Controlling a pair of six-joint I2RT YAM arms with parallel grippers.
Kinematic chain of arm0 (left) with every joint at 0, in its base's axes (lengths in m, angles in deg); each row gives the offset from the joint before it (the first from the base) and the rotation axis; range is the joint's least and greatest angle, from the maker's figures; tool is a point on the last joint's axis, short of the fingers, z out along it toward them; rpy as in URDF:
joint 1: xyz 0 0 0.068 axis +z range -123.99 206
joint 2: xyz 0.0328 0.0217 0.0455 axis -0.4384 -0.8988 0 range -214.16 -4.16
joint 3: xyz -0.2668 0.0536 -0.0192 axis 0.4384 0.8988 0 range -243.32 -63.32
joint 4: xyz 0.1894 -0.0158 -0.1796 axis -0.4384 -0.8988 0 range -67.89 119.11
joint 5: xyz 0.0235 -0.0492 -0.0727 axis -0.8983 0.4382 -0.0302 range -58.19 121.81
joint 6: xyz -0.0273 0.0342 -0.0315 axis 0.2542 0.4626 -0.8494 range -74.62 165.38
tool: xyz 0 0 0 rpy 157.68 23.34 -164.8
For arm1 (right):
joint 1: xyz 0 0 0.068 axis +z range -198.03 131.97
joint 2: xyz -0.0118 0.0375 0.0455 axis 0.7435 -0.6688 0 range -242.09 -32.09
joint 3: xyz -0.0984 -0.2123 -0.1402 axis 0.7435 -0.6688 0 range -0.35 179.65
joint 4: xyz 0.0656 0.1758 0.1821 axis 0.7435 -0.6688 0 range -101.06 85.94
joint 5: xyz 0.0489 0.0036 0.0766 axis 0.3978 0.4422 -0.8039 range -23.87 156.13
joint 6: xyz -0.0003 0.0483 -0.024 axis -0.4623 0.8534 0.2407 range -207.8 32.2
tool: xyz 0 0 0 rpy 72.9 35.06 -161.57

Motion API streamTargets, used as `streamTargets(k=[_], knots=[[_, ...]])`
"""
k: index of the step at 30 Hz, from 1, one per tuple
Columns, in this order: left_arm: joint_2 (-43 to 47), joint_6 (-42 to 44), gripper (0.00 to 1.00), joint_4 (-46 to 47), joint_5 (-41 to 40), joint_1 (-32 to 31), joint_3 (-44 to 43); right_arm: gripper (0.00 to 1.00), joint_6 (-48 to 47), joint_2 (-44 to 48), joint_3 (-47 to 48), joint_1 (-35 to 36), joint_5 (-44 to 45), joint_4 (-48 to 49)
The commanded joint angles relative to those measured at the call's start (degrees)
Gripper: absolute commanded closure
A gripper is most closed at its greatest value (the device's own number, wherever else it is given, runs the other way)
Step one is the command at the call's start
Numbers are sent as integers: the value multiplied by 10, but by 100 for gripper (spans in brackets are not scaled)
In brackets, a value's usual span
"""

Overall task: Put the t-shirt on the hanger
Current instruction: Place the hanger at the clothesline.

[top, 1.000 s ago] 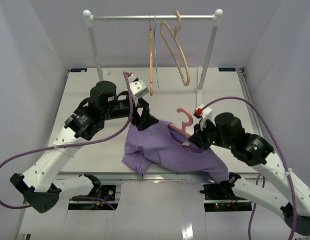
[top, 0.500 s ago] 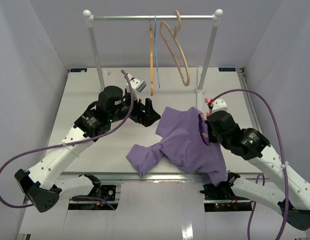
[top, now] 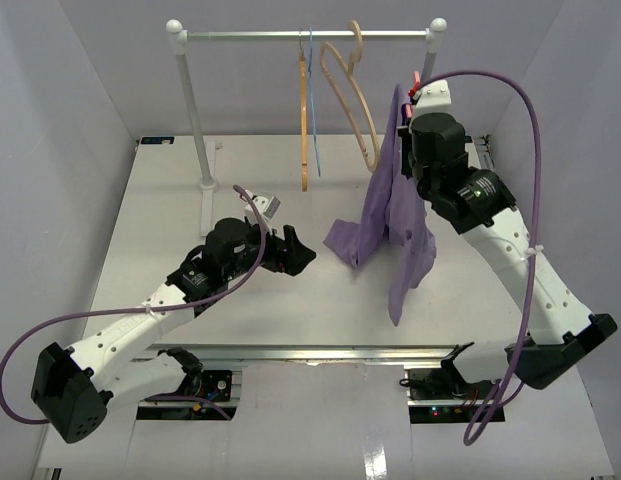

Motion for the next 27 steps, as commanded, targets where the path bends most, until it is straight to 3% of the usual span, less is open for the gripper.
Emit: streamTargets(k=[1,10,18,27], knots=[[28,-31,2,98,-21,-9,35,92,-55,-53,81,-48,-68,76],[38,-29,2,220,-35,-14,167,92,-71,-111,138,-110,-157,130],[57,-10,2,243,-28,-18,195,92,-79,-135,151,-139,-201,179],[64,-6,2,237,-31,-25,199,92,-98,-220,235,-143,-188,186]])
